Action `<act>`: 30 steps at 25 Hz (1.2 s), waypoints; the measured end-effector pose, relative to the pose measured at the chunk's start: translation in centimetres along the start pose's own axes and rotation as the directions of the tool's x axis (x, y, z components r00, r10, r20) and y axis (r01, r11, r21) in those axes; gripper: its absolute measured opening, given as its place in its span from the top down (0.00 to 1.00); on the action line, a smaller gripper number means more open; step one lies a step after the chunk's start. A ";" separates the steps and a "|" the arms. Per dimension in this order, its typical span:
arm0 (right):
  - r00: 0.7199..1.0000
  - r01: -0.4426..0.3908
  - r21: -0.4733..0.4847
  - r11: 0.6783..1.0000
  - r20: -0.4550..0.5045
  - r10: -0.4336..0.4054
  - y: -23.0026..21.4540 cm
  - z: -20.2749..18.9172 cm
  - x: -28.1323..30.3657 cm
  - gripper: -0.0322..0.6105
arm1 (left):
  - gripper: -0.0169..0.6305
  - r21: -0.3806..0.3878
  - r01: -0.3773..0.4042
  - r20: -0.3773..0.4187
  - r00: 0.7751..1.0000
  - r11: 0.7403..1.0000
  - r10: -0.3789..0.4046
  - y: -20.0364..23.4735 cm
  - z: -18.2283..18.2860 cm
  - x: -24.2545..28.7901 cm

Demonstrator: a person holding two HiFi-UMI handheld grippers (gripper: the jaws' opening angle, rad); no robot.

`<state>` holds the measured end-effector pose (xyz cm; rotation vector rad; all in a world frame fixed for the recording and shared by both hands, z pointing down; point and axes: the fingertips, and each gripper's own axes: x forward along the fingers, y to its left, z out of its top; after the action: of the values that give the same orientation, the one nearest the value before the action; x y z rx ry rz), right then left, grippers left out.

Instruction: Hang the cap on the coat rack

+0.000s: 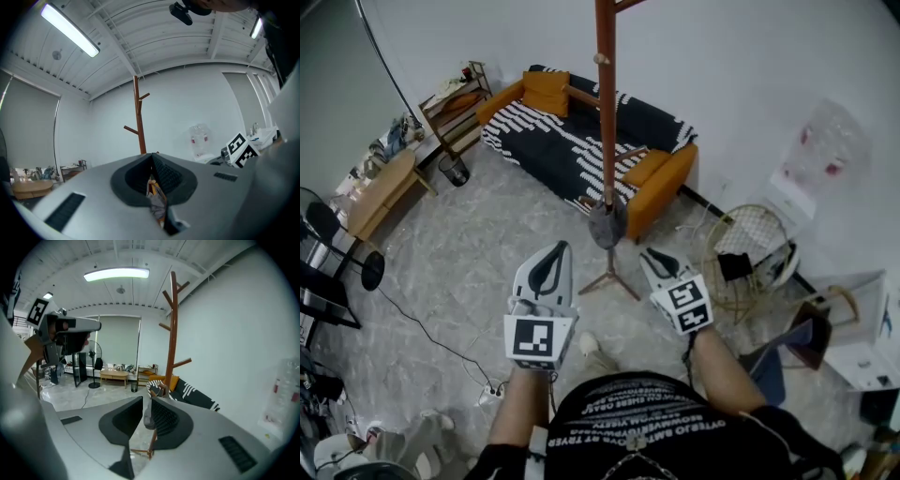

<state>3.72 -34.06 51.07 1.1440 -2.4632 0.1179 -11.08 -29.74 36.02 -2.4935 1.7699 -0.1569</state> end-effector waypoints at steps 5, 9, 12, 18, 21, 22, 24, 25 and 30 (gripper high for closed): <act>0.990 -0.001 -0.037 0.999 0.142 0.006 0.7 4.0 -5.0 0.93 | 0.97 0.039 -0.016 0.006 1.000 0.999 0.016 -1.9 0.9 -2.3; 0.973 0.006 -0.066 0.998 0.232 0.009 1.4 6.2 -8.7 0.94 | 0.97 0.057 -0.022 0.010 1.000 0.998 0.021 -3.5 1.5 -3.8; 0.961 0.022 -0.085 0.996 0.278 0.002 1.7 7.4 -11.0 0.95 | 0.97 0.051 -0.036 0.011 0.999 0.998 0.035 -4.4 1.7 -4.9; 0.953 0.020 -0.090 0.996 0.303 0.008 2.4 8.3 -14.5 0.95 | 0.97 0.019 -0.052 0.014 0.999 0.998 0.051 -6.0 2.0 -6.9; 0.956 0.008 -0.099 0.995 0.292 0.021 3.2 8.1 -14.9 0.95 | 0.97 0.002 -0.054 0.006 0.999 0.999 0.054 -6.2 1.9 -7.8; 0.957 0.003 -0.101 0.995 0.289 0.026 3.4 8.0 -14.9 0.95 | 0.97 0.002 -0.054 0.002 0.999 0.999 0.054 -6.2 1.9 -8.0; 0.958 -0.008 -0.099 0.995 0.284 0.036 3.7 7.9 -14.8 0.95 | 0.97 0.005 -0.054 -0.003 0.999 0.999 0.054 -6.3 1.9 -8.1; 0.958 -0.014 -0.098 0.995 0.282 0.041 3.8 7.8 -14.7 0.95 | 0.97 0.010 -0.055 -0.005 0.998 0.998 0.055 -6.4 1.9 -8.1; 0.960 -0.037 -0.091 0.995 0.274 0.061 4.0 7.9 -13.7 0.95 | 0.97 0.050 -0.052 -0.030 0.998 0.997 0.054 -6.2 2.0 -7.9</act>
<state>5.97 -23.62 38.72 1.1286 -2.7112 -0.1423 -7.64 -20.28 34.51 -2.4207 1.8191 -0.2345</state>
